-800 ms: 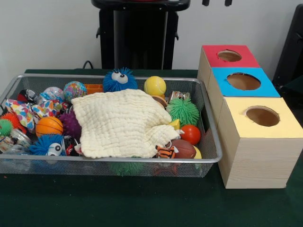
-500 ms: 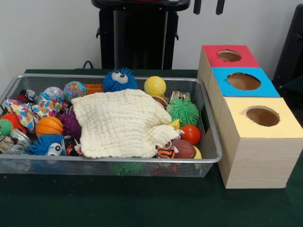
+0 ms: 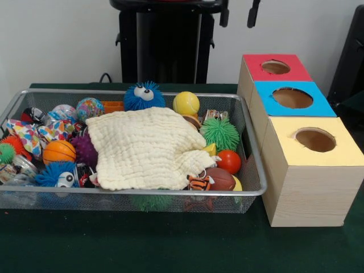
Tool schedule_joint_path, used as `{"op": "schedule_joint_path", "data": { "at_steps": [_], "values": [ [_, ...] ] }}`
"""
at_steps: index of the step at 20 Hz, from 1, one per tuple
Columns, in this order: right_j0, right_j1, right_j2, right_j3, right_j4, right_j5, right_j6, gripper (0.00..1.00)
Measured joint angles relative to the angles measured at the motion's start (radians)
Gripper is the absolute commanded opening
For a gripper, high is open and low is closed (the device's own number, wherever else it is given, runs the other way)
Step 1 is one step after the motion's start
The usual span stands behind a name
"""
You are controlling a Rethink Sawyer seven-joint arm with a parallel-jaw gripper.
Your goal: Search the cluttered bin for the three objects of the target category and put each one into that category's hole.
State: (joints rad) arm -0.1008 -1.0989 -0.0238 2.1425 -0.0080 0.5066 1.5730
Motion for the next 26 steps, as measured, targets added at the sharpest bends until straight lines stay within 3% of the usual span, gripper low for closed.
{"op": "schedule_joint_path", "data": {
  "at_steps": [14,26],
  "values": [
    [-0.011,0.138,0.004,-0.109,0.000,-0.077,0.000,1.00],
    [0.088,0.215,0.004,-0.252,0.000,-0.076,0.000,1.00]
  ]
}}
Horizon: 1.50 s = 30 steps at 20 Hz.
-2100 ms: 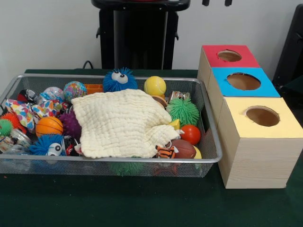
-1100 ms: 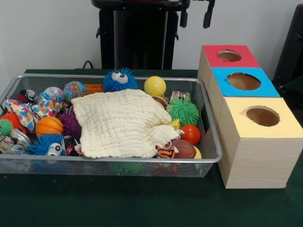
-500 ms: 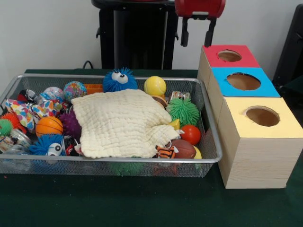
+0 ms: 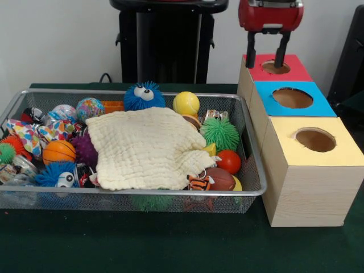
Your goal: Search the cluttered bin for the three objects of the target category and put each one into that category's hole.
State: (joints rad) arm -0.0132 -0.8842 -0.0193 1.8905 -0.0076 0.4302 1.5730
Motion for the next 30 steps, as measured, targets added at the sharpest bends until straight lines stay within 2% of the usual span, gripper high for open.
{"op": "schedule_joint_path", "data": {
  "at_steps": [8,18,30],
  "values": [
    [0.030,0.037,0.000,-0.143,0.000,0.029,0.000,1.00],
    [0.039,0.083,0.000,-0.350,-0.003,0.194,0.000,1.00],
    [0.026,0.112,0.000,-0.505,-0.009,0.206,0.000,1.00]
  ]
}}
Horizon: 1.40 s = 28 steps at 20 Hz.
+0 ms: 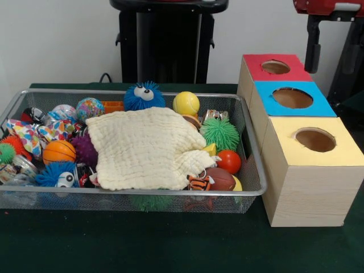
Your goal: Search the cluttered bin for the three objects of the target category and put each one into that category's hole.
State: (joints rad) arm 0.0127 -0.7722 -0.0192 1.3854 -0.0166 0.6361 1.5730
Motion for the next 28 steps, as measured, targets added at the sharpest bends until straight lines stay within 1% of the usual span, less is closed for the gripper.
{"op": "schedule_joint_path", "data": {
  "at_steps": [8,16,23,28],
  "values": [
    [-0.027,0.025,0.000,-0.071,-0.004,0.000,0.000,1.00],
    [-0.032,0.038,0.000,-0.129,-0.009,0.014,0.000,1.00],
    [-0.022,0.011,0.000,-0.137,-0.012,0.042,0.000,1.00],
    [0.004,-0.027,0.000,-0.113,-0.011,0.042,0.000,1.00]
  ]
}}
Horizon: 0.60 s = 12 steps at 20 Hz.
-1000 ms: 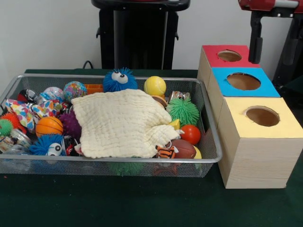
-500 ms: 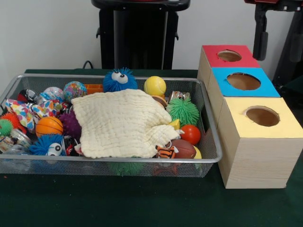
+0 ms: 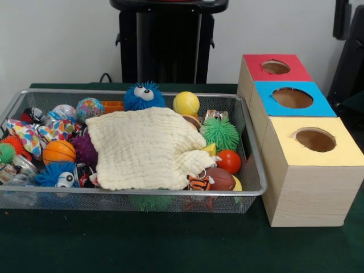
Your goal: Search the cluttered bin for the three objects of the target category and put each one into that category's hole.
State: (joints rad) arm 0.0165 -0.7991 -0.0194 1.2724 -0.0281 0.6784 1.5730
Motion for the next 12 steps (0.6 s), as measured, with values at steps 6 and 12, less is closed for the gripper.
{"op": "schedule_joint_path", "data": {
  "at_steps": [6,12],
  "values": [
    [0.024,-0.015,0.001,0.037,0.000,0.000,0.000,1.00],
    [0.003,-0.016,0.001,0.103,0.000,-0.001,0.000,1.00]
  ]
}}
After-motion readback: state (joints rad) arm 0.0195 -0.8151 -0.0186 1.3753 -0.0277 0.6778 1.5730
